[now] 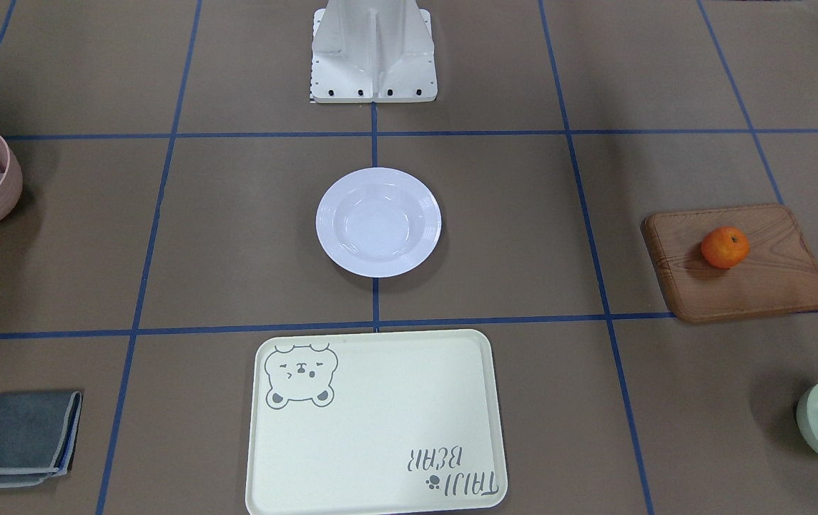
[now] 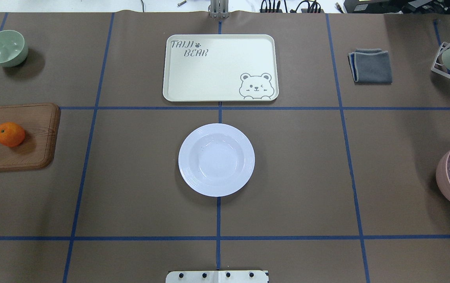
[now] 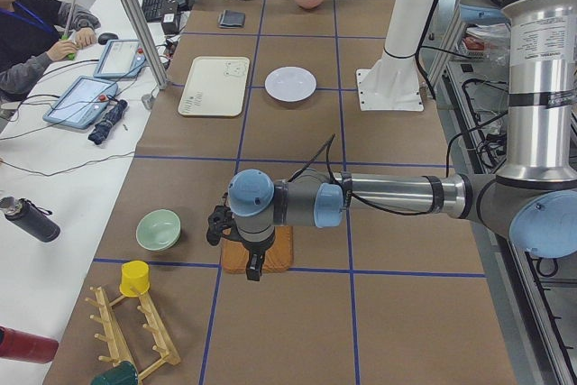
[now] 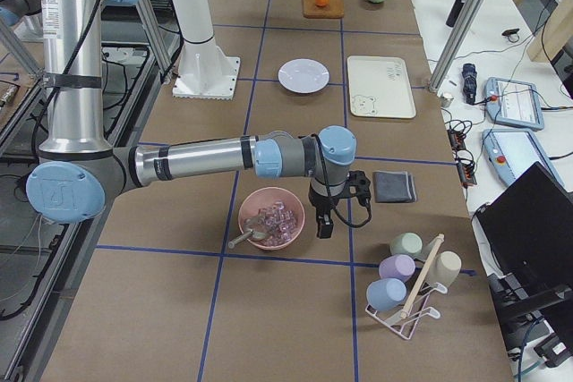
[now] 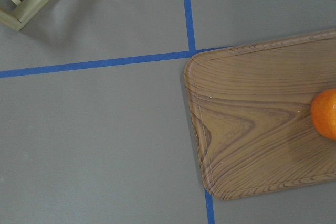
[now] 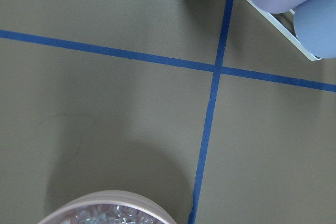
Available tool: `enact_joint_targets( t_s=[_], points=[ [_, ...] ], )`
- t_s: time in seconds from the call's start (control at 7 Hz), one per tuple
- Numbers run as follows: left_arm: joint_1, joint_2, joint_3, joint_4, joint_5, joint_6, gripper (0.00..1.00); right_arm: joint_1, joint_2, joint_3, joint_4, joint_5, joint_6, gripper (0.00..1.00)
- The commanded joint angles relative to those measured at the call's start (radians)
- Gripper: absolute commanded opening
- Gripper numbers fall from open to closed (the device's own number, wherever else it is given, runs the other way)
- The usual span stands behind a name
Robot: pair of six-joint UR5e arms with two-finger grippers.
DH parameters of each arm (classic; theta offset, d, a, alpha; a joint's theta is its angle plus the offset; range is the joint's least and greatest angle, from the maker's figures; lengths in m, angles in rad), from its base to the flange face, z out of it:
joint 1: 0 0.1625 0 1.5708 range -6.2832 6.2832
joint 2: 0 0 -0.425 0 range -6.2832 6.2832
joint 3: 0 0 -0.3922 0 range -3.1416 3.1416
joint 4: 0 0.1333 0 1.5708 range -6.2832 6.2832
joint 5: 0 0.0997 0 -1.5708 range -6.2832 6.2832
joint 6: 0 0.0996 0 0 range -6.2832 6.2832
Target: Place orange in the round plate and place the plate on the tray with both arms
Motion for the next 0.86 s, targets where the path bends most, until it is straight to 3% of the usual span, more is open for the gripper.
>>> enact_joint_targets(
  t_s=[0.0,0.57,0.71],
  points=[
    [0.001,0.005,0.0,-0.03,0.0,-0.002,0.99,0.0,0.0,0.001,0.0,0.0,0.0,1.0],
    [0.001,0.002,-0.006,-0.136,0.002,-0.003,0.99,0.0,0.015,0.087,0.002,0.003,-0.008,1.0],
    [0.0,-0.003,-0.014,-0.189,0.003,-0.008,0.99,0.001,0.07,0.11,0.002,0.002,-0.002,1.0]
  ],
)
